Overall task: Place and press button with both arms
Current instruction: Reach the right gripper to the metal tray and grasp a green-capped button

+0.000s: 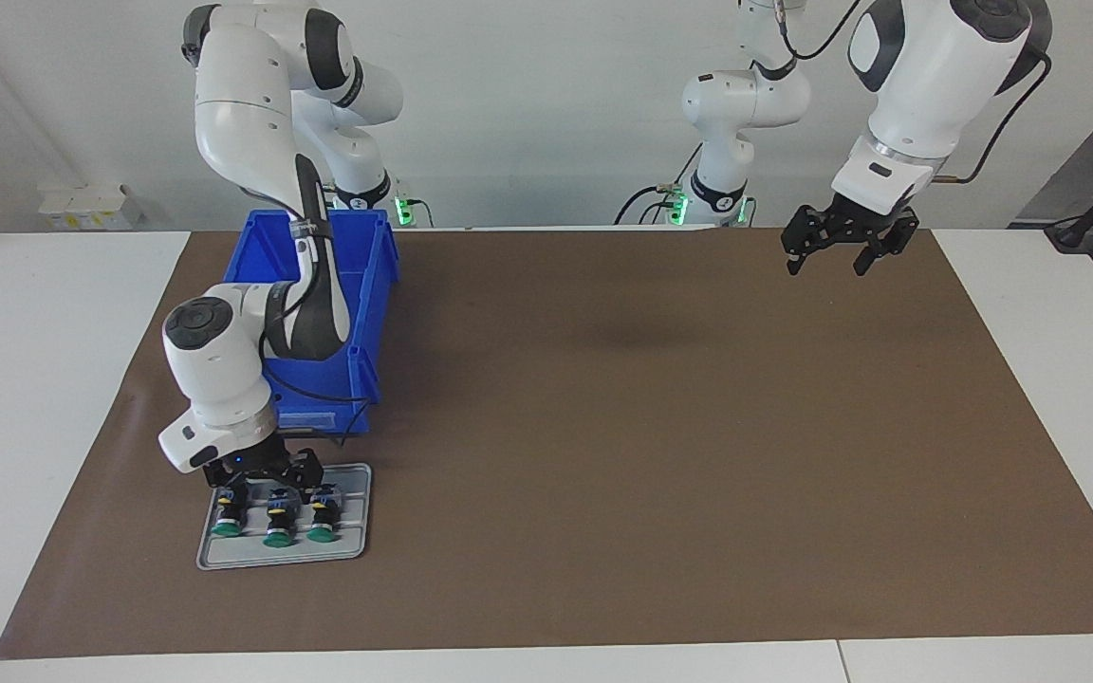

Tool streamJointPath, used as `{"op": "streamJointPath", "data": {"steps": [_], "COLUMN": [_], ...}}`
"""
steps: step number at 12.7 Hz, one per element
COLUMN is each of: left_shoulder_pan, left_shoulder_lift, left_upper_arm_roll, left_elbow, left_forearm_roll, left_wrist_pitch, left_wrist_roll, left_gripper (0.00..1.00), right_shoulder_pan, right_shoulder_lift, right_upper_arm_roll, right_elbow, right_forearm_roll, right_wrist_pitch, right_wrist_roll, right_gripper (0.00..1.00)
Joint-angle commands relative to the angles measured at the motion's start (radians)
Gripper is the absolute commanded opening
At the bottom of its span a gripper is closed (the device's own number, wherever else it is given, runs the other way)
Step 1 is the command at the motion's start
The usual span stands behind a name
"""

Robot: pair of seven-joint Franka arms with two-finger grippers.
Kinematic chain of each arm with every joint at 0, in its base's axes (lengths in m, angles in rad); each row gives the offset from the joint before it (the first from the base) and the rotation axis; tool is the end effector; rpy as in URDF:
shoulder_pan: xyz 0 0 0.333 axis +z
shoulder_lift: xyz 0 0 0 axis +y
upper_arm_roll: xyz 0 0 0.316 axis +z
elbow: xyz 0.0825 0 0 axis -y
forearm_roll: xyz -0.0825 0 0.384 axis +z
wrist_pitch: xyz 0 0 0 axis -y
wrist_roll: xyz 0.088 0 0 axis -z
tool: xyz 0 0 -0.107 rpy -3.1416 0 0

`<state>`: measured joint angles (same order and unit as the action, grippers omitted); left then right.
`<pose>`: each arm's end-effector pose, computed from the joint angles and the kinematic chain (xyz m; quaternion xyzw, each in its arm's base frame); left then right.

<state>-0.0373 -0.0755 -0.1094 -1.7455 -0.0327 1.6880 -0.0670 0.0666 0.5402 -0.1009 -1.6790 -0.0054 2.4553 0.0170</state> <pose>0.5322 -0.0838 0.5928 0.9992 -0.0379 0.0074 0.0130 0.6996 -0.0150 0.3136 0.9924 -0.0134 0.1188 0.0279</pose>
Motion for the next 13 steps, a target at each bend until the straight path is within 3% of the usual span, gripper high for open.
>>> {"op": "streamJointPath", "data": {"steps": [1, 3, 6, 9, 10, 11, 13], "left_shoulder_pan": [0.005, 0.005, 0.005, 0.005, 0.005, 0.005, 0.005], "left_shoulder_lift": [-0.018, -0.018, -0.018, -0.018, -0.018, -0.018, -0.018], "left_upper_arm_roll": [0.0, 0.0, 0.0, 0.0, 0.0, -0.001, 0.0], "left_elbow": [-0.012, -0.012, -0.012, -0.012, -0.012, -0.012, -0.012], "left_forearm_roll": [-0.012, -0.012, -0.012, -0.012, -0.012, -0.012, -0.012], "left_wrist_pitch": [-0.001, -0.001, -0.001, -0.001, -0.001, -0.001, -0.001], "left_wrist_roll": [-0.002, -0.002, -0.002, -0.002, -0.002, -0.002, -0.002], "left_gripper": [1.0, 1.0, 1.0, 1.0, 1.0, 1.0, 1.0], "right_shoulder_pan": [-0.017, -0.017, -0.016, -0.013, -0.013, -0.013, -0.005], "right_shoulder_lift": [0.001, 0.001, 0.009, 0.015, 0.015, 0.014, 0.014], "right_upper_arm_roll": [0.007, 0.007, 0.009, 0.009, 0.009, 0.009, 0.009], "right_elbow": [-0.018, -0.028, -0.056, -0.056, -0.056, -0.054, -0.033], "right_forearm_roll": [0.019, 0.019, 0.019, 0.019, 0.019, 0.019, 0.019], "right_wrist_pitch": [0.025, 0.033, 0.094, 0.105, 0.106, 0.105, 0.094], "right_wrist_roll": [-0.042, -0.04, -0.038, -0.038, -0.041, -0.04, -0.031], "right_gripper": [0.99, 0.96, 0.63, 0.45, 0.17, 0.0, 0.0]}}
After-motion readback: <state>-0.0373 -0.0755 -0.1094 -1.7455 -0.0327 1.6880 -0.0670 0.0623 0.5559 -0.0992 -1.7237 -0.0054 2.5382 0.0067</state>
